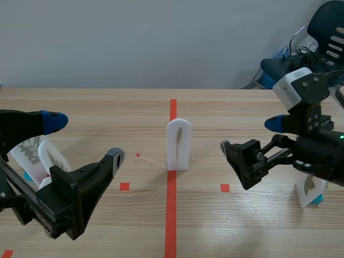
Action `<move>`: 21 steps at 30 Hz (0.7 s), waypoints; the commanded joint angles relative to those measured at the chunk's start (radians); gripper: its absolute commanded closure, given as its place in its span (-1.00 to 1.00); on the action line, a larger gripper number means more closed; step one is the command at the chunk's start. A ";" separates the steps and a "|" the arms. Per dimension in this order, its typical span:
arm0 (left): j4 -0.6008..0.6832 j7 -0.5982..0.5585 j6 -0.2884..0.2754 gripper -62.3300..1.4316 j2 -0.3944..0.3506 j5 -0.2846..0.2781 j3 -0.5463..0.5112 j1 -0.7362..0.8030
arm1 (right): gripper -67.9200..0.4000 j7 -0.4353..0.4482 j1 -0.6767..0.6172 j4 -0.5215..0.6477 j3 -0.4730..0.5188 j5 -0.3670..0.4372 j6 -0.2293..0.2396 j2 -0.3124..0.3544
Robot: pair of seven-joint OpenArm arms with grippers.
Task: Do the leaf sorting experiment
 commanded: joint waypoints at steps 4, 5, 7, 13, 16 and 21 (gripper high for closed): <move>0.013 -0.014 0.002 -1.00 0.002 -0.006 -0.002 -0.003 | -1.00 0.061 0.157 -0.119 -0.122 -0.079 0.000 -0.035; 0.013 -0.014 0.002 -1.00 0.002 -0.006 -0.002 -0.003 | -1.00 0.076 0.184 -0.153 -0.149 -0.087 0.001 -0.048; 0.013 -0.014 0.002 -1.00 0.002 -0.006 -0.002 -0.003 | -1.00 0.103 0.236 -0.220 -0.201 -0.105 0.000 -0.076; 0.013 -0.014 0.002 -1.00 0.002 -0.006 -0.002 -0.003 | -1.00 0.158 0.371 -0.427 -0.318 -0.176 -0.020 -0.179; 0.013 -0.014 0.002 -1.00 0.002 -0.006 -0.002 -0.003 | -1.00 0.171 0.427 -0.519 -0.356 -0.201 -0.034 -0.228; 0.013 -0.014 0.002 -1.00 0.002 -0.006 -0.002 -0.003 | -1.00 0.177 0.470 -0.608 -0.399 -0.211 -0.061 -0.277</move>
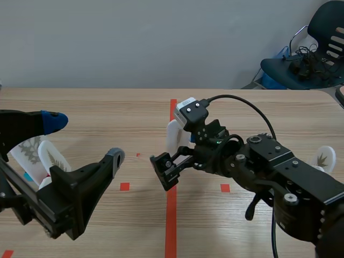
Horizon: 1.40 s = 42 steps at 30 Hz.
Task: Do the leaf sorting experiment
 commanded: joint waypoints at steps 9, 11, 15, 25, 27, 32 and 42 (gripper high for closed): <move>0.013 -0.014 0.002 -1.00 0.002 -0.006 -0.002 -0.003 | 0.11 -0.011 -0.002 0.031 -0.007 -0.005 -0.003 0.012; 0.013 -0.014 0.002 -1.00 0.002 -0.006 -0.002 -0.003 | 0.27 -0.017 -0.002 0.037 -0.006 -0.005 0.001 0.015; 0.013 -0.014 0.002 -1.00 0.002 -0.006 -0.002 -0.003 | 0.68 -0.036 -0.002 0.083 -0.006 -0.005 0.001 0.032; 0.013 -0.014 0.002 -1.00 0.001 -0.006 -0.002 -0.003 | 0.89 -0.264 -0.063 0.401 0.064 -0.003 0.000 0.078; 0.013 -0.014 0.002 -1.00 0.001 -0.006 -0.002 -0.005 | 0.89 -0.302 -0.114 0.496 0.104 -0.003 -0.005 0.097; 0.013 -0.014 0.002 -1.00 -0.011 -0.006 -0.002 -0.006 | 0.89 -0.342 -0.288 0.659 0.256 -0.003 -0.107 0.110; 0.013 -0.014 0.001 -1.00 -0.027 -0.006 -0.002 -0.006 | 0.89 -0.204 -0.578 0.737 0.549 -0.003 -0.177 0.036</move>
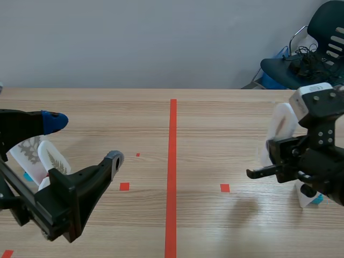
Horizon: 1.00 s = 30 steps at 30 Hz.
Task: Do the leaf sorting experiment
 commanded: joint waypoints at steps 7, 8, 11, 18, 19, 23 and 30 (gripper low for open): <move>0.013 -0.014 -0.002 -1.00 0.000 -0.007 -0.002 -0.023 | 0.89 0.072 0.007 -0.063 0.057 0.003 -0.008 -0.042; 0.013 -0.014 -0.002 -1.00 0.000 -0.007 -0.002 -0.025 | 0.89 0.089 0.009 -0.082 0.063 0.003 -0.008 -0.042; 0.013 -0.014 -0.002 -1.00 0.000 -0.007 -0.002 -0.026 | 0.89 0.127 0.009 -0.137 0.077 0.003 -0.008 -0.042; 0.012 -0.014 -0.002 -1.00 0.000 -0.007 -0.002 -0.026 | 0.89 0.206 0.043 -0.260 0.121 0.003 -0.012 -0.042; 0.012 -0.014 -0.002 -1.00 0.000 -0.007 -0.002 -0.025 | 0.89 0.215 0.058 -0.292 0.126 0.003 -0.011 -0.042; 0.012 -0.014 -0.002 -1.00 0.000 -0.007 -0.002 -0.025 | 0.87 0.246 0.101 -0.398 0.139 0.004 -0.011 -0.042; 0.012 -0.014 -0.002 -1.00 0.000 -0.007 -0.002 -0.025 | 0.38 0.279 0.104 -0.406 0.158 0.004 -0.003 -0.039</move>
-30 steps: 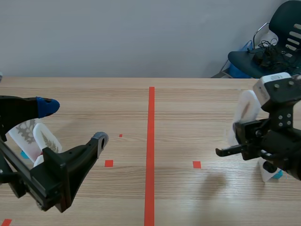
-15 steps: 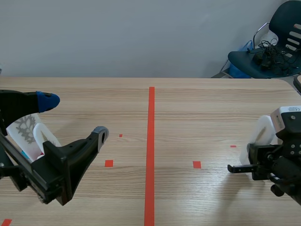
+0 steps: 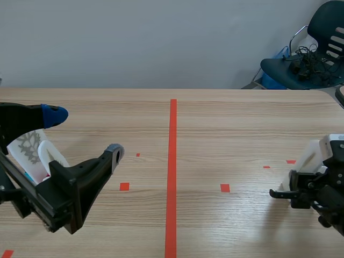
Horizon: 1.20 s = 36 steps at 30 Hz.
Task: Do the leaf sorting experiment
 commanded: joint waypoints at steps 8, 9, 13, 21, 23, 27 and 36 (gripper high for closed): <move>0.012 -0.014 -0.002 -1.00 0.000 -0.007 -0.002 -0.001 | -0.20 -0.010 -0.002 0.129 0.012 0.001 0.005 0.014; 0.012 -0.014 -0.002 -1.00 0.000 -0.007 -0.002 -0.001 | -0.27 -0.023 -0.003 0.164 0.012 0.001 0.005 0.014; 0.012 -0.014 -0.002 -1.00 0.000 -0.007 -0.002 -0.001 | -0.45 -0.106 -0.010 0.323 0.023 0.001 0.005 0.014; 0.012 -0.013 -0.002 -1.00 0.000 -0.007 -0.002 -0.012 | -1.00 -0.277 -0.078 0.633 0.016 0.066 0.090 0.054; 0.012 -0.013 -0.002 -1.00 -0.001 -0.007 -0.002 -0.011 | -1.00 -0.289 -0.121 0.661 -0.003 0.094 0.105 0.077; 0.012 -0.010 -0.002 -1.00 0.000 -0.007 -0.002 -0.011 | -1.00 -0.312 -0.228 0.726 -0.061 0.143 0.110 0.114; 0.012 -0.010 -0.002 -1.00 -0.001 -0.011 -0.002 -0.011 | -1.00 -0.312 -0.420 0.965 -0.100 0.110 0.103 0.169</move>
